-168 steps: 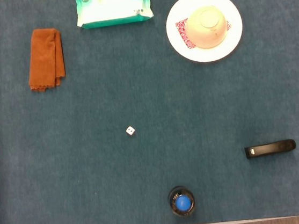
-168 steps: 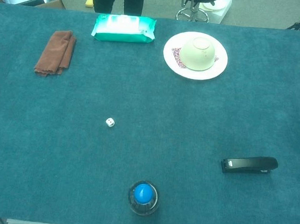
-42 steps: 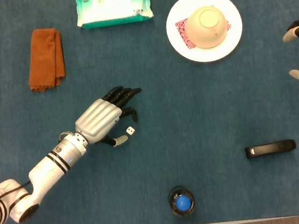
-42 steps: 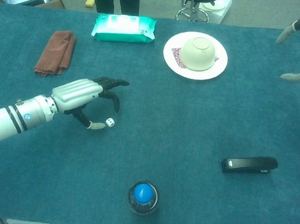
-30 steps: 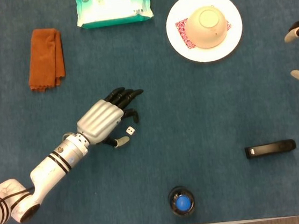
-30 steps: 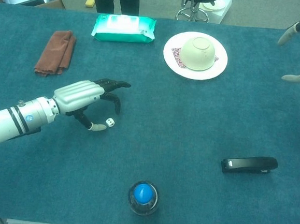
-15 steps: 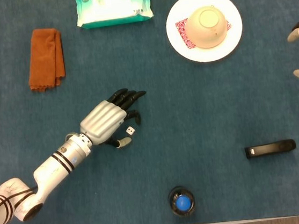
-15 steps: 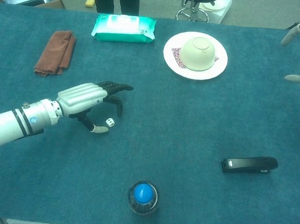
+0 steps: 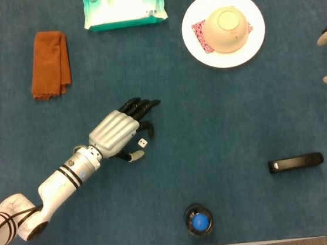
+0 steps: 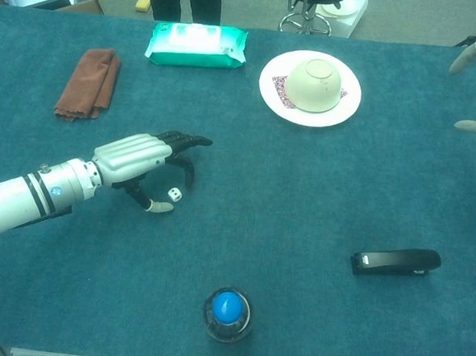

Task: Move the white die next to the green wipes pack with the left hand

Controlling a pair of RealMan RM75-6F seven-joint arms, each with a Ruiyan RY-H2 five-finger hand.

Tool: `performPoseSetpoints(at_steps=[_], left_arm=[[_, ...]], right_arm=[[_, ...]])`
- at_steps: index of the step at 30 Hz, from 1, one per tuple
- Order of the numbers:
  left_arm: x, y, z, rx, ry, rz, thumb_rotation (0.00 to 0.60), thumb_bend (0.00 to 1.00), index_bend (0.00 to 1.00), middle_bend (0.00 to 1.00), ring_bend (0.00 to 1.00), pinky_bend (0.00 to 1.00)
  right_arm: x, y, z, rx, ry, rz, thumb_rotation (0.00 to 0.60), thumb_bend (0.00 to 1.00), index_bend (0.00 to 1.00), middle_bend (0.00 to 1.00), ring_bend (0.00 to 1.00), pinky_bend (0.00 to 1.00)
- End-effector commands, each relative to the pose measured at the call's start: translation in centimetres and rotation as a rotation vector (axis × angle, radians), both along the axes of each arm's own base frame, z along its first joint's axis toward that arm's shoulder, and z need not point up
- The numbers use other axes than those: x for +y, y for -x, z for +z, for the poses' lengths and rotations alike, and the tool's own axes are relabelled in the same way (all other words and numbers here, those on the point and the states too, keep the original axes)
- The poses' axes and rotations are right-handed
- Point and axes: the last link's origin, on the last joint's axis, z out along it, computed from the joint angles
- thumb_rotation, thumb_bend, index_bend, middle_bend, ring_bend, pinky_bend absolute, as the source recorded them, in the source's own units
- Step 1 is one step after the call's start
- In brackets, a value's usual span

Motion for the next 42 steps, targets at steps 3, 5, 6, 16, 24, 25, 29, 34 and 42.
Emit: performPoseSetpoints(at_steps=[3,5,6,16,24,25,29,34,42], left_arm=[[0.01,0.01,-0.06,-0.003,0.000,0.000,0.600,0.24,0.45,0.00,0.00,0.00],[0.03,0.04,-0.06,-0.001,-0.001,0.001,0.600,0.24,0.45,0.00,0.00,0.00],[0.03,0.07,-0.07,-0.001,-0.001,0.001,0.600,0.24,0.45,0.00,0.00,0.00],[0.20,0.01,-0.21,0.002,-0.007,0.003,0.600,0.24,0.47,0.00,0.00,0.00],[0.44,-0.10,-0.39,0.000,-0.013,0.000,0.600,0.24,0.49,0.00,0.00,0.00],[0.46,-0.12,-0.40,0.000,-0.017,-0.001,0.600,0.24,0.50,0.00,0.00,0.00],[0.56,-0.17,-0.43,0.004,-0.022,-0.005,0.600,0.25,0.53,0.00,0.00,0.00],[0.50,-0.03,-0.45,0.019,-0.019,-0.008,0.600,0.25,0.56,0.00,0.00,0.00],[0.55,0.04,-0.47,0.025,-0.024,-0.005,0.600,0.26,0.58,0.00,0.00,0.00]], right_arm=[[0.00,0.06,-0.04,0.001,-0.001,-0.002,0.600,0.00,0.38,0.32,0.21,0.19],[0.02,0.11,-0.04,0.001,0.000,-0.004,0.600,0.00,0.38,0.32,0.21,0.19],[0.03,0.13,-0.04,0.001,0.000,-0.005,0.600,0.00,0.38,0.32,0.21,0.19],[0.07,0.29,-0.12,0.000,-0.003,-0.011,0.600,0.00,0.38,0.32,0.21,0.19],[0.08,0.42,-0.10,-0.001,-0.001,-0.014,0.600,0.00,0.38,0.32,0.21,0.19],[0.08,0.42,-0.10,-0.001,-0.001,-0.014,0.600,0.00,0.38,0.32,0.21,0.19],[0.15,0.44,-0.04,0.000,0.000,-0.014,0.600,0.00,0.38,0.32,0.21,0.19],[0.17,0.48,-0.02,0.000,0.001,-0.015,0.600,0.00,0.38,0.32,0.21,0.19],[0.14,0.52,-0.11,-0.001,-0.001,-0.017,0.600,0.00,0.38,0.32,0.21,0.19]])
